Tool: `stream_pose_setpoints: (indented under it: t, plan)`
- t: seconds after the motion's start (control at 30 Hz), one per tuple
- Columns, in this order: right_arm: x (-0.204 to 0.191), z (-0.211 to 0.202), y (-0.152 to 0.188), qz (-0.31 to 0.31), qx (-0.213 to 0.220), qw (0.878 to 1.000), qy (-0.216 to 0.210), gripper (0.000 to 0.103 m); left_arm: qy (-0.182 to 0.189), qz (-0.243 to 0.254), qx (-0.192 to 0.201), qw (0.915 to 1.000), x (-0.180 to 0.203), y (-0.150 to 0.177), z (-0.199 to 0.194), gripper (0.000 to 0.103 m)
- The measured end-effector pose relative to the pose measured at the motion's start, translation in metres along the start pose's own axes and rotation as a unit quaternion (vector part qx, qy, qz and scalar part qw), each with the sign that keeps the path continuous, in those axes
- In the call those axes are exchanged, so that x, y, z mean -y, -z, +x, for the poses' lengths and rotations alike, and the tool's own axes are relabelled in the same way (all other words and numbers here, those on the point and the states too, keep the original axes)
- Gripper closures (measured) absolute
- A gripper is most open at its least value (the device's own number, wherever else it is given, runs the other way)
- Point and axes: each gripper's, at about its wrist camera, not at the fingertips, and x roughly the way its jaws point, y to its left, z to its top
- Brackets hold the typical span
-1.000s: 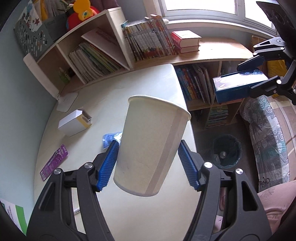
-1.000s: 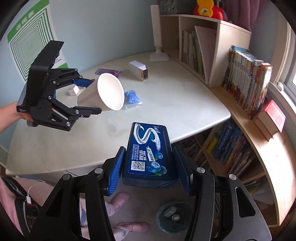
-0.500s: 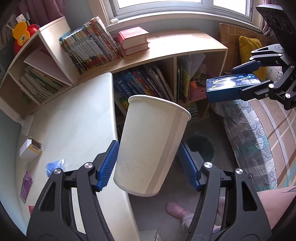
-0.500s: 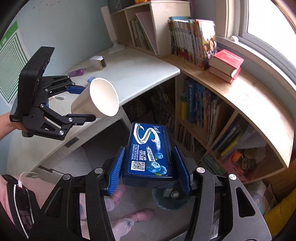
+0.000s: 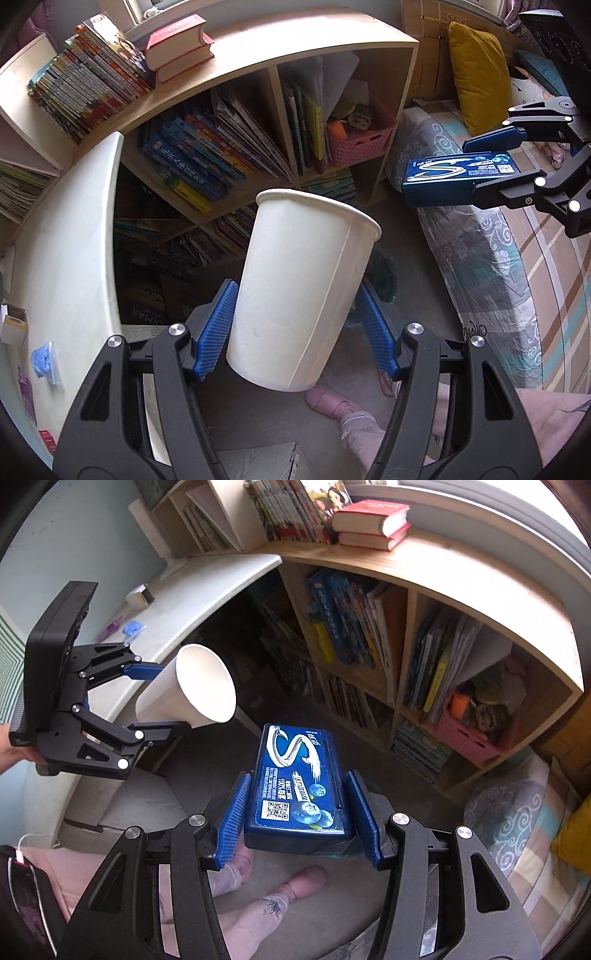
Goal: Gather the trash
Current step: 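Lift the gum box and paper cup and carry both over the trash bin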
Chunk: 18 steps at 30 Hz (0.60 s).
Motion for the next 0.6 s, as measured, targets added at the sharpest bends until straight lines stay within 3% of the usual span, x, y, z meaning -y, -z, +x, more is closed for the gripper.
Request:
stream_pose_setpoints:
  t: [0.6]
  plan:
    - [0.08, 0.125, 0.055, 0.085, -0.051, 0.995, 0.005, 0.049, 0.025, 0.025, -0.085, 0.9958, 0.039, 0.002, 0.152, 0.04]
